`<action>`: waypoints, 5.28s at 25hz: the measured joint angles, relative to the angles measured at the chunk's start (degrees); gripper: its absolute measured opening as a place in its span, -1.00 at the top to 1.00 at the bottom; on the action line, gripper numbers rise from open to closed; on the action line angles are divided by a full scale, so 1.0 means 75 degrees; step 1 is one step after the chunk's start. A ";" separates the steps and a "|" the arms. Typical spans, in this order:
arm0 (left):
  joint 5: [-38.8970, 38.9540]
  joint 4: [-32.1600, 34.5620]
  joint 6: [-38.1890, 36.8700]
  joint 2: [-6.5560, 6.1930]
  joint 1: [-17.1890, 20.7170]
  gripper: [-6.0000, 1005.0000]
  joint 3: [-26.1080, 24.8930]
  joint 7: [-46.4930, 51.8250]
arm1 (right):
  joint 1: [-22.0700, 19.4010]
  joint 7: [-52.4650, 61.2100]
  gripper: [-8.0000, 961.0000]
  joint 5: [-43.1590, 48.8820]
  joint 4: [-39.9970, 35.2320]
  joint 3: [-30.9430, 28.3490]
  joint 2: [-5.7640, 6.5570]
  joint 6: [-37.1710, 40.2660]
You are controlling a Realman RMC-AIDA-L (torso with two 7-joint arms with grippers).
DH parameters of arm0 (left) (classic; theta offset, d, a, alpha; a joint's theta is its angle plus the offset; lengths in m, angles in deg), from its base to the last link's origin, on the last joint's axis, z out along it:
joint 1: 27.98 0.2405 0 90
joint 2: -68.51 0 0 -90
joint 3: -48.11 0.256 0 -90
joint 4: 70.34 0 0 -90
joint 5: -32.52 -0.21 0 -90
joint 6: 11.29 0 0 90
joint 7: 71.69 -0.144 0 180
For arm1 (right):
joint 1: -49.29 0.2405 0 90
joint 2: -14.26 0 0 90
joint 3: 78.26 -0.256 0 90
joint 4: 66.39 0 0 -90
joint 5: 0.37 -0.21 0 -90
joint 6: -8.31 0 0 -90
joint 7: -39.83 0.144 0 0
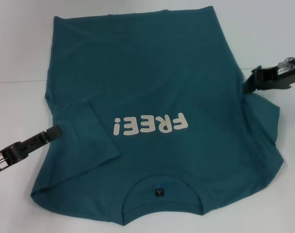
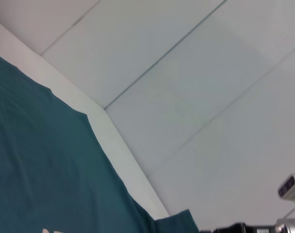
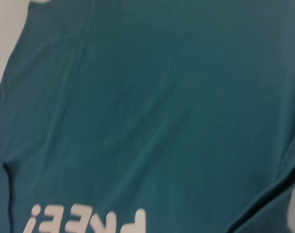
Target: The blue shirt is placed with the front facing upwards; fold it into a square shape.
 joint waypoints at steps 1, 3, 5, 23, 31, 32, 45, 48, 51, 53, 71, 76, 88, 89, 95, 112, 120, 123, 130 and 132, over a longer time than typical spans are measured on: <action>0.0002 0.0000 0.0003 -0.0004 0.0000 -0.82 -0.0043 0.0019 | 0.0016 0.0010 0.96 0.0004 0.0049 0.0065 -0.0029 -0.0003; 0.0007 0.0000 0.0006 -0.0012 -0.0001 -0.82 -0.0090 0.0055 | 0.0036 0.0023 0.96 0.0009 0.0109 0.0202 -0.0067 -0.0021; 0.0011 0.0000 0.0005 -0.0022 -0.0002 -0.82 -0.0128 0.0093 | 0.0041 0.0034 0.96 0.0013 0.0131 0.0274 -0.0087 -0.0025; 0.0089 -0.0006 0.0072 0.0006 0.0030 -0.81 -0.0229 0.0146 | 0.0053 0.0519 0.96 -0.0014 0.1055 0.0221 -0.0061 -0.1500; 0.0089 -0.0013 0.0092 -0.0001 0.0064 -0.81 -0.0259 0.0146 | 0.0098 0.0810 0.96 -0.0045 0.1080 0.0198 -0.0041 -0.1845; 0.0089 -0.0013 0.0094 -0.0001 0.0059 -0.81 -0.0258 0.0146 | 0.0117 0.0817 0.96 -0.0045 0.1091 0.0198 -0.0056 -0.1908; 0.0095 -0.0070 0.0102 0.0015 0.0021 -0.80 -0.0280 0.0138 | 0.0138 0.0890 0.96 -0.0336 0.1197 0.0220 -0.0120 -0.2209; 0.0095 -0.0071 0.0107 0.0016 0.0023 -0.80 -0.0288 0.0136 | 0.0138 0.0864 0.96 -0.0340 0.1229 0.0219 -0.0162 -0.2243; 0.0095 -0.0071 0.0116 0.0015 0.0031 -0.80 -0.0370 0.0115 | 0.0136 0.0837 0.96 -0.0341 0.1231 0.0214 -0.0180 -0.2245; 0.0095 -0.0073 0.0119 0.0020 0.0040 -0.80 -0.0418 0.0099 | 0.0109 0.0733 0.96 -0.0483 0.1233 0.0189 -0.0183 -0.2251; 0.0103 -0.0083 0.0061 -0.0013 0.0078 -0.80 -0.0522 0.0136 | -0.0288 -0.0802 -0.41 -0.2169 0.1325 0.0229 0.0229 -0.1443; 0.0159 -0.0083 0.0025 -0.0016 0.0092 -0.79 -0.0566 0.0164 | -0.0493 -0.1098 -0.63 -0.2178 0.0930 0.0238 0.0341 -0.0845; -0.0087 -0.0005 -0.0390 -0.0230 0.0095 -0.79 -0.0555 0.1565 | -0.1842 -0.2999 -0.62 -0.4850 0.0081 -0.0459 0.0188 0.1438; -0.0163 0.0017 -0.0414 -0.0258 0.0099 -0.79 -0.0559 0.1798 | -0.2007 -0.3100 -0.62 -0.5121 0.0100 -0.0545 0.0203 0.1775; -0.0563 0.0125 -0.0628 -0.0306 0.0181 -0.79 -0.0596 0.2663 | -0.2826 -0.3220 -0.62 -0.5855 0.0117 -0.1142 0.0117 0.2829; -0.2167 0.0446 -0.0583 -0.0409 0.0439 -0.78 -0.1172 0.3690 | -0.2075 -0.1870 -0.62 -0.4381 0.0142 -0.1200 0.0396 0.2657; -0.3064 0.0464 0.0024 -0.0470 0.0164 -0.78 -0.0940 0.3398 | -0.1976 -0.1843 -0.62 -0.4169 0.0143 -0.1256 0.0403 0.2639; -0.3273 0.0366 0.0317 -0.0483 0.0051 -0.78 -0.0892 0.3405 | -0.2009 -0.1843 -0.62 -0.4193 0.0144 -0.1271 0.0412 0.2641; -0.3351 -0.0003 0.0901 -0.0499 -0.0131 -0.78 -0.0782 0.3398 | -0.2031 -0.1847 -0.62 -0.4201 0.0144 -0.1328 0.0413 0.2609; -0.3357 -0.0124 0.1029 -0.0506 -0.0192 -0.78 -0.0716 0.3398 | -0.2034 -0.1855 -0.62 -0.4204 0.0144 -0.1385 0.0413 0.2599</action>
